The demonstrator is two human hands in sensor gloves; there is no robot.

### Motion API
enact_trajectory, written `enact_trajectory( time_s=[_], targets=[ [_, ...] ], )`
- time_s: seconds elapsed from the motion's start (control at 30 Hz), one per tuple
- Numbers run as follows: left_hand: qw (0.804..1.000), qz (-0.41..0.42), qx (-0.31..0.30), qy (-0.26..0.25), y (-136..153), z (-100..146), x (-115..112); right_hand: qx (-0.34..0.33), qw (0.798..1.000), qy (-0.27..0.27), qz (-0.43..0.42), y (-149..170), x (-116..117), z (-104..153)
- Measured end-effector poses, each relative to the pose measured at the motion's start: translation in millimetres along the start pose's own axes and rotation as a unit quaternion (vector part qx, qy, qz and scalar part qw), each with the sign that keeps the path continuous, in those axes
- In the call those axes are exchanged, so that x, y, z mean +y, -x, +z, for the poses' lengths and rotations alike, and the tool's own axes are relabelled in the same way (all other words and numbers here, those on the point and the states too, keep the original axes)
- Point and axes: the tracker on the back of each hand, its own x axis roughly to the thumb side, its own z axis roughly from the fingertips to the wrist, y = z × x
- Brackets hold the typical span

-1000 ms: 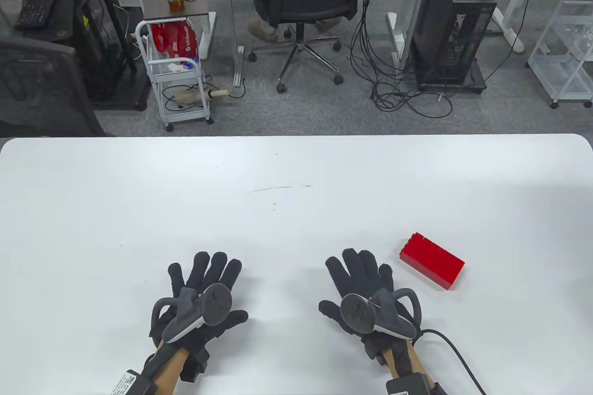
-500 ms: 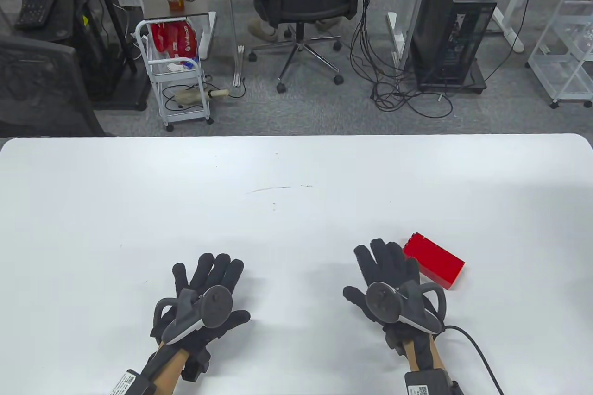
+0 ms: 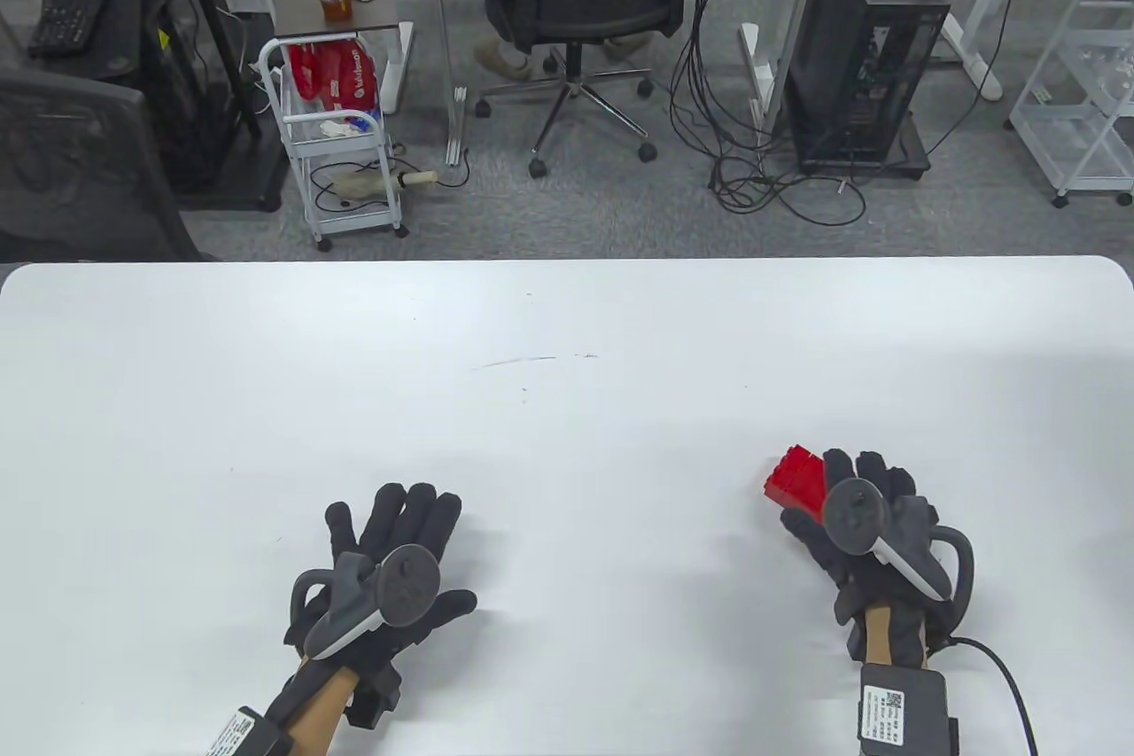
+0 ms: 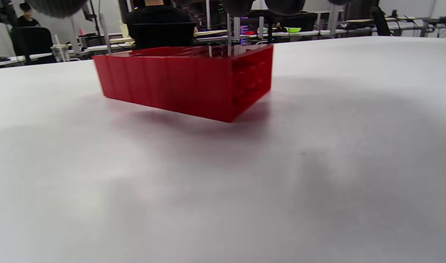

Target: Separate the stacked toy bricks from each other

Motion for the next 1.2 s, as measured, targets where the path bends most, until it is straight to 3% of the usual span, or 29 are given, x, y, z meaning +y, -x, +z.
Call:
enact_trajectory(
  time_s=[0.13,0.33,0.47,0.73,1.2],
  targets=[
    [1.0,0.001,0.002,0.003,0.4,0.1,0.4,0.008,0.999,0.001,-0.042,9.8,4.8,-8.4],
    [1.0,0.004,0.006,0.005,1.7,0.2,1.3,0.008,1.0,-0.004,-0.017,4.1,10.4,-15.4],
    [1.0,0.008,0.007,0.006,2.7,0.1,1.7,0.009,0.999,-0.041,0.003,2.7,19.5,-19.0],
    [1.0,0.004,0.001,0.006,0.5,1.0,2.1,0.004,1.0,-0.011,-0.016,-5.8,16.5,-18.0],
    [1.0,0.001,0.0,-0.001,-0.1,1.4,2.4,-0.029,0.995,0.03,0.094,-35.9,5.1,-10.3]
  ],
)
